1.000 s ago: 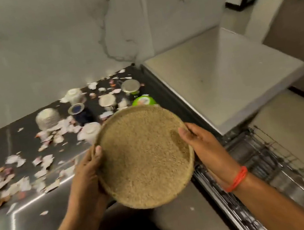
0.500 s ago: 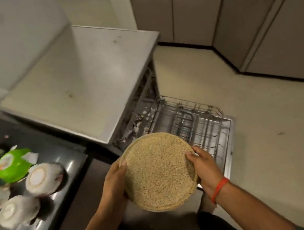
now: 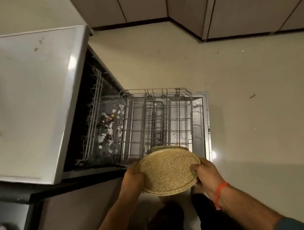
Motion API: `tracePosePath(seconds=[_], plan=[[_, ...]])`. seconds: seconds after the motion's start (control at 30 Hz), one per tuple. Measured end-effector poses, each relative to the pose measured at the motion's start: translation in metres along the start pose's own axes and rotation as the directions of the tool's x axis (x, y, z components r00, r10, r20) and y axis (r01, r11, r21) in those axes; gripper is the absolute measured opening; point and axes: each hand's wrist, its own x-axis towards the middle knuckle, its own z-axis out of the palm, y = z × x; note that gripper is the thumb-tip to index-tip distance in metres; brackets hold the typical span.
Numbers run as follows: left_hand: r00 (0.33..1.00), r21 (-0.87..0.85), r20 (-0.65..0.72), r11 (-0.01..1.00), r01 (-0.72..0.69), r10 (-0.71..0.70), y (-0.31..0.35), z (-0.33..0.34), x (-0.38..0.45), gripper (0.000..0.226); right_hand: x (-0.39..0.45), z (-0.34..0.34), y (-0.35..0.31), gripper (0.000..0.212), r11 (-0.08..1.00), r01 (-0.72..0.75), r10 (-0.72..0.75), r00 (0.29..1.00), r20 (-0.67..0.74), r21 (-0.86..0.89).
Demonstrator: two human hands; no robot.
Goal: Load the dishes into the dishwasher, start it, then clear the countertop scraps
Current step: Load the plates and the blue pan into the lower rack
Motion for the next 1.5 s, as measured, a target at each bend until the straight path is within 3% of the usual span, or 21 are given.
tracePosePath(seconds=[0.23, 0.43, 0.73, 0.97, 1.07, 1.5], plan=[[0.987, 0.119, 0.022, 0.980, 0.156, -0.160, -0.013, 0.017, 0.079, 0.043, 0.045, 0.005, 0.012, 0.025, 0.981, -0.111, 0.120, 0.991, -0.050, 0.160], [0.962, 0.234, 0.096, 0.945, 0.229, -0.257, -0.024, 0.025, 0.159, 0.022, 0.098, 0.017, 0.023, 0.017, 0.986, -0.158, 0.160, 0.986, -0.037, 0.055], [0.979, 0.206, 0.108, 0.968, 0.146, -0.171, -0.023, 0.040, 0.250, 0.021, 0.177, 0.036, 0.014, 0.008, 0.991, -0.123, 0.129, 0.983, -0.128, 0.052], [0.982, 0.182, 0.129, 0.977, 0.115, -0.139, -0.037, 0.057, 0.302, 0.018, 0.232, 0.046, 0.020, 0.018, 0.990, -0.141, 0.143, 0.961, -0.235, 0.025], [0.983, 0.190, 0.122, 0.975, 0.113, -0.137, -0.041, 0.065, 0.319, 0.029, 0.248, 0.047, 0.022, 0.020, 0.988, -0.153, 0.155, 0.957, -0.246, 0.027], [0.977, 0.266, 0.095, 0.951, 0.160, -0.191, -0.039, 0.085, 0.367, 0.033, 0.288, 0.047, 0.019, 0.017, 0.966, -0.245, 0.256, 0.938, -0.232, 0.078]])
